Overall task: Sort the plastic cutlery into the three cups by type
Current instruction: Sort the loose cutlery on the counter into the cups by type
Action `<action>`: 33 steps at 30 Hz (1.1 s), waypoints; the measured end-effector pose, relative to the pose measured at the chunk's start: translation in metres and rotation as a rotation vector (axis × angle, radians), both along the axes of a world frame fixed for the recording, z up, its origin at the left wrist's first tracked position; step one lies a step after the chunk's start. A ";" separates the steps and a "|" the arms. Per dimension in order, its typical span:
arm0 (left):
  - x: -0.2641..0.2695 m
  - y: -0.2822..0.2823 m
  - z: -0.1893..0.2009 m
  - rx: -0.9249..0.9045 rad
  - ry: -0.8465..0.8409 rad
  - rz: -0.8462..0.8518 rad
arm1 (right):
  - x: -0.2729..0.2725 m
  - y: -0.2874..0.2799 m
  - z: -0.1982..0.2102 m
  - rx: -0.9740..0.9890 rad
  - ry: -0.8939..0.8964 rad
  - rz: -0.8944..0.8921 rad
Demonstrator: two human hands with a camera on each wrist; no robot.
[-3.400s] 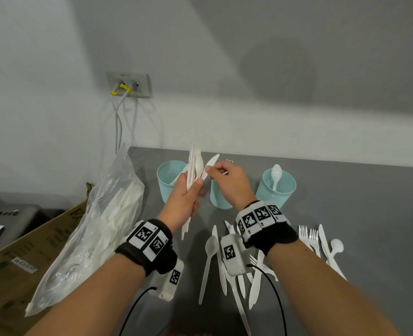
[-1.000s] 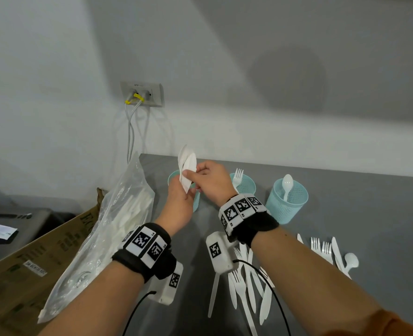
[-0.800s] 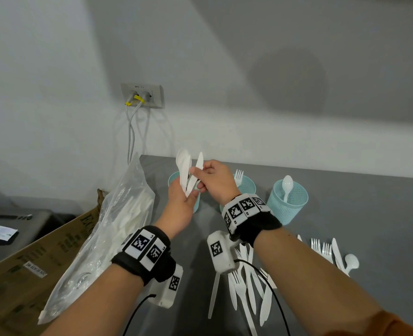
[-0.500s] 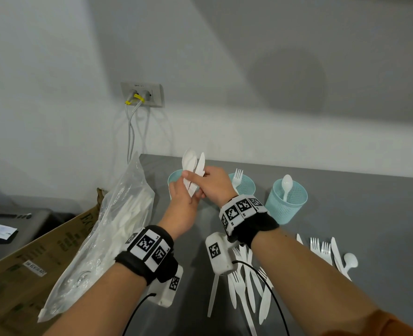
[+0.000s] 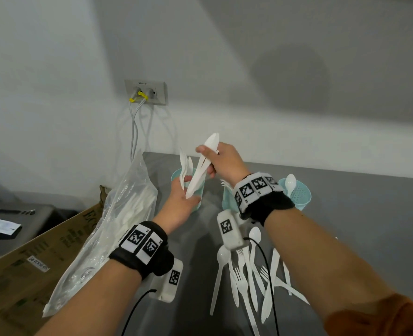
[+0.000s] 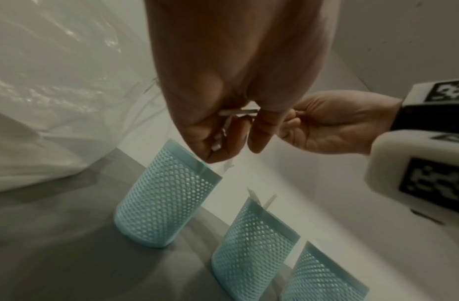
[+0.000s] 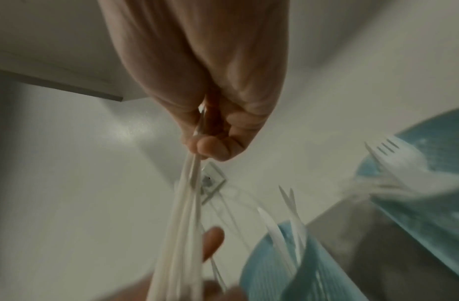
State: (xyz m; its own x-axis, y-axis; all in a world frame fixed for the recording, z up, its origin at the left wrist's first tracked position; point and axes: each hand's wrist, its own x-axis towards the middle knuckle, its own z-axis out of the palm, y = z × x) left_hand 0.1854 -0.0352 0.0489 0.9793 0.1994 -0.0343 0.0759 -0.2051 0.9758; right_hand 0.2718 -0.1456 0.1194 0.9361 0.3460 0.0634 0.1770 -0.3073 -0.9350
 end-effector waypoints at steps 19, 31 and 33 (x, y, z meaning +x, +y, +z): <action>-0.004 0.018 -0.009 -0.195 -0.113 0.229 | 0.017 0.030 -0.047 -0.229 -0.132 -0.056; 0.001 -0.029 -0.005 -0.092 -0.091 0.035 | -0.049 -0.043 -0.029 -0.002 0.052 -0.029; 0.000 -0.043 -0.002 -0.029 -0.100 -0.043 | -0.060 -0.053 -0.027 0.114 0.101 0.008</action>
